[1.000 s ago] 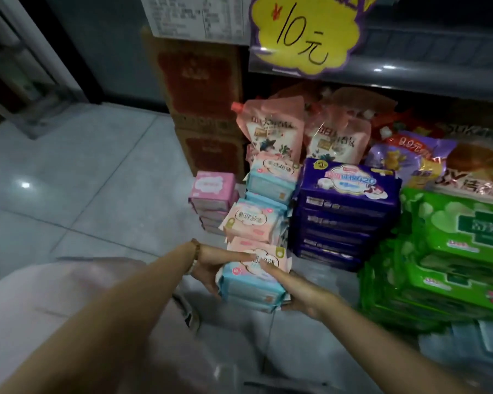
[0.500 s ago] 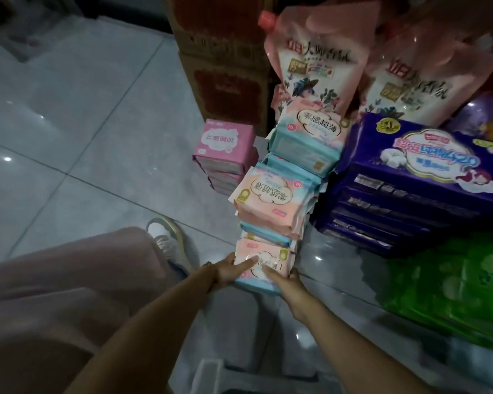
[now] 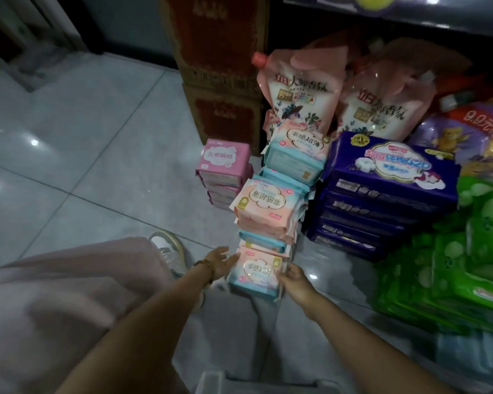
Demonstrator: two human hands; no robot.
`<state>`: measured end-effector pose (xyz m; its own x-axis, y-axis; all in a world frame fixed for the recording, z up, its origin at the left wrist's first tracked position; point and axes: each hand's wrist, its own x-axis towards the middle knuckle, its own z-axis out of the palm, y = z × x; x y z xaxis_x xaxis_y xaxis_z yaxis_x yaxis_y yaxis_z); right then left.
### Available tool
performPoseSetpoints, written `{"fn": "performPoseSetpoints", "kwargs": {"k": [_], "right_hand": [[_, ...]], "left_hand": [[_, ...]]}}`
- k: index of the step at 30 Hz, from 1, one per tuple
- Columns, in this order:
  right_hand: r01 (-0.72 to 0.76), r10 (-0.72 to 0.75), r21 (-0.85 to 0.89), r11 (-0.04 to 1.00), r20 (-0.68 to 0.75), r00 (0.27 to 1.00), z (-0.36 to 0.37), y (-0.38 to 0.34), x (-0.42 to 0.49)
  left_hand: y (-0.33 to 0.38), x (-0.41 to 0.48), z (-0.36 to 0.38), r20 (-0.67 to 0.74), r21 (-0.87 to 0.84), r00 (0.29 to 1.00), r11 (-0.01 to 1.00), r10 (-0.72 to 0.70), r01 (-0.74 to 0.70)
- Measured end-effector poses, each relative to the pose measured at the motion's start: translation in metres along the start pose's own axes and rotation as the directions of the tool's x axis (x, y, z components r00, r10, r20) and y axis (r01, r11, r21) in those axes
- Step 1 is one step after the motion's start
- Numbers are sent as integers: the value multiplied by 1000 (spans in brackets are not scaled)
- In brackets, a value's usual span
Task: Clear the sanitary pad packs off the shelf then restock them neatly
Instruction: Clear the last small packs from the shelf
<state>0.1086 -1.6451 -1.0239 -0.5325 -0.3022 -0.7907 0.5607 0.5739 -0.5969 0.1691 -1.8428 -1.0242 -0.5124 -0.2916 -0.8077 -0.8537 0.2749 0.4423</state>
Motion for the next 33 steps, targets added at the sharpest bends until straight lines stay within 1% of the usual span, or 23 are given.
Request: {"fn": "performPoseSetpoints", "kwargs": {"k": [3,5,6,7,9,11,12,14,17,19,21,23,24,25,27,29,31,33], "right_hand": [[129,-131,-211,969,4,991,-24,-31,-41],[242,-246,-322,915,29,969,-44,-54,-68],[291,-297,-378,879,43,954,-54,-64,-78],[336,-352,-442,832,48,935,-64,-76,-87],[409,-441,-563,718,86,893,-86,-101,-110],[471,-522,-654,592,135,842,-108,-133,-132],[492,-560,-685,538,145,815,-119,-151,-145],[528,-640,-711,465,143,755,-140,-188,-168],[576,-724,-710,406,135,677,-170,-242,-201],[603,-785,-709,364,115,609,-190,-276,-217],[639,-842,-686,347,72,535,-209,-309,-227],[679,-879,-643,354,19,477,-227,-341,-229],[704,-885,-602,377,-10,465,-234,-356,-227],[724,-882,-551,414,-47,469,-240,-370,-222],[757,-861,-424,498,-133,492,-252,-400,-209],[781,-837,-301,547,-199,510,-261,-429,-191],[783,-811,-223,581,-237,534,-273,-454,-166],[781,-799,-192,594,-256,544,-284,-475,-139]], "left_hand": [[22,-23,-27,-55,192,998,981,-6,16],[43,-46,-48,-48,319,998,947,39,-22],[56,-60,-59,-42,384,995,921,90,-67],[71,-76,-69,-40,465,987,878,152,-117],[102,-112,-87,-27,649,954,731,297,-210],[135,-146,-106,-16,762,913,596,407,-253],[152,-160,-115,-11,791,888,548,459,-273],[187,-180,-134,-14,809,832,495,555,-317],[244,-204,-162,-28,806,740,453,672,-381],[283,-223,-177,-38,788,687,445,725,-426],[320,-240,-192,-71,714,618,472,783,-516],[356,-256,-204,-115,611,546,492,830,-620],[371,-262,-210,-141,584,514,490,846,-647],[386,-261,-216,-159,577,490,484,857,-658],[414,-254,-226,-163,631,461,452,872,-631],[442,-242,-237,-175,646,473,464,863,-607],[467,-230,-245,-199,561,518,530,832,-636],[492,-214,-252,-194,516,570,577,799,-633]]}}
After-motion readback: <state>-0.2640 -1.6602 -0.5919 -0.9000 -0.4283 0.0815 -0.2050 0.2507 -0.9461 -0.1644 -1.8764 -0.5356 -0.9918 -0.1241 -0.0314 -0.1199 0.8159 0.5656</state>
